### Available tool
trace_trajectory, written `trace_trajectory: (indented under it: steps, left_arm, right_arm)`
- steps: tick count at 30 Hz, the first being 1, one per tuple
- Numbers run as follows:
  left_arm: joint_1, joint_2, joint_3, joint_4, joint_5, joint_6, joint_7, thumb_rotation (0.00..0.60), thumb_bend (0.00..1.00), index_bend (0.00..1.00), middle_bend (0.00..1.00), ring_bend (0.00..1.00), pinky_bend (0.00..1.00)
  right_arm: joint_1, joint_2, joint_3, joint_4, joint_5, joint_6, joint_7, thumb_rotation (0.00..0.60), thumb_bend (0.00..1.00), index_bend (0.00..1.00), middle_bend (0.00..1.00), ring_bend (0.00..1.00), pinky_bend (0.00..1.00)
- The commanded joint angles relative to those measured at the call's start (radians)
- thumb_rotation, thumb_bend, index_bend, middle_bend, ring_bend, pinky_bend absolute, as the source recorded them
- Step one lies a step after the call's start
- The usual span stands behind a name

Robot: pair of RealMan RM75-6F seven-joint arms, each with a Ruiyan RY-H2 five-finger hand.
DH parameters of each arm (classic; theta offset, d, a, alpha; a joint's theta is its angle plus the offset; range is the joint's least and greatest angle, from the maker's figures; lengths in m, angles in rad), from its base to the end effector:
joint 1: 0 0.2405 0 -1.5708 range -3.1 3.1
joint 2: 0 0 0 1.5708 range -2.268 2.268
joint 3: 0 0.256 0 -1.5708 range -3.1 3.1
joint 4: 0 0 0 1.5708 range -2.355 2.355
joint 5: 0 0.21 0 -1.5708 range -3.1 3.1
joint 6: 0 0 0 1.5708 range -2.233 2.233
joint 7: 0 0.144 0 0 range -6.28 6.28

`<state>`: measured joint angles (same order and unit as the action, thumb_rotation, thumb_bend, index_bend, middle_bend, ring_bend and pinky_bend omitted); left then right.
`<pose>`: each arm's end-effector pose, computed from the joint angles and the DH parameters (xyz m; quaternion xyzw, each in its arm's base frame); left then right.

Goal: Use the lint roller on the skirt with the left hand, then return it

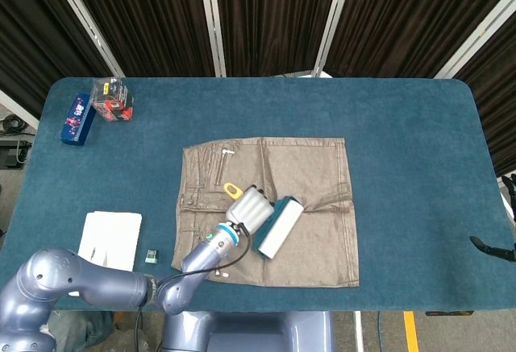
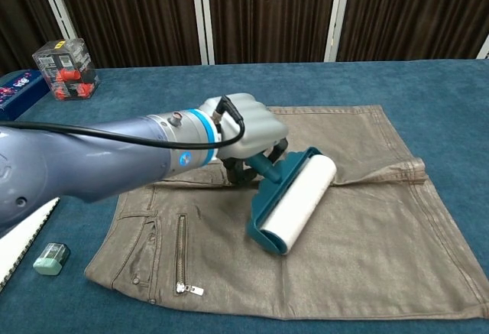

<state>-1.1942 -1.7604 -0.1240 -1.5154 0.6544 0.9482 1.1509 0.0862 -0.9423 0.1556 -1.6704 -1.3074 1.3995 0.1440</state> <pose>-0.0137 0.3238 -0.1007 -0.8875 -0.1109 -0.2222 0.3881 -0.3271 -0.2010 0.2266 0.5174 -0.4250 0.3892 0.6327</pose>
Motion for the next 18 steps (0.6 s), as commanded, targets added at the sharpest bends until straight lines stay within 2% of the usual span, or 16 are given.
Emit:
trace_trajectory:
  steps: [1,8,12,15,18]
  left_arm:
    - [0.009,0.047,0.025,-0.012,-0.007,0.016,0.001,0.6,0.66,0.66,0.53,0.39,0.43]
    - [0.048,0.17,0.08,0.016,-0.032,0.024,-0.016,0.6,0.66,0.66,0.53,0.39,0.43]
    - [0.094,0.247,0.104,0.026,-0.051,0.016,-0.078,0.6,0.65,0.66,0.52,0.39,0.43]
    - [0.113,0.286,0.131,0.029,-0.031,0.009,-0.099,0.6,0.66,0.66,0.52,0.39,0.43]
    - [0.117,0.294,0.135,0.033,-0.019,0.006,-0.111,0.6,0.65,0.66,0.52,0.39,0.43]
  right_arm:
    - [-0.001,0.0,-0.001,-0.002,-0.002,0.002,-0.003,0.6,0.0,0.0,0.0,0.0,0.0]
    - [-0.002,-0.003,-0.005,-0.011,-0.011,0.007,-0.019,0.6,0.0,0.0,0.0,0.0,0.0]
    - [0.003,-0.007,-0.007,-0.016,-0.017,0.005,-0.035,0.6,0.0,0.0,0.0,0.0,0.0]
    - [0.007,-0.009,-0.007,-0.022,-0.018,0.001,-0.044,0.6,0.0,0.0,0.0,0.0,0.0]
    - [0.011,-0.01,-0.006,-0.026,-0.02,-0.001,-0.052,0.6,0.0,0.0,0.0,0.0,0.0]
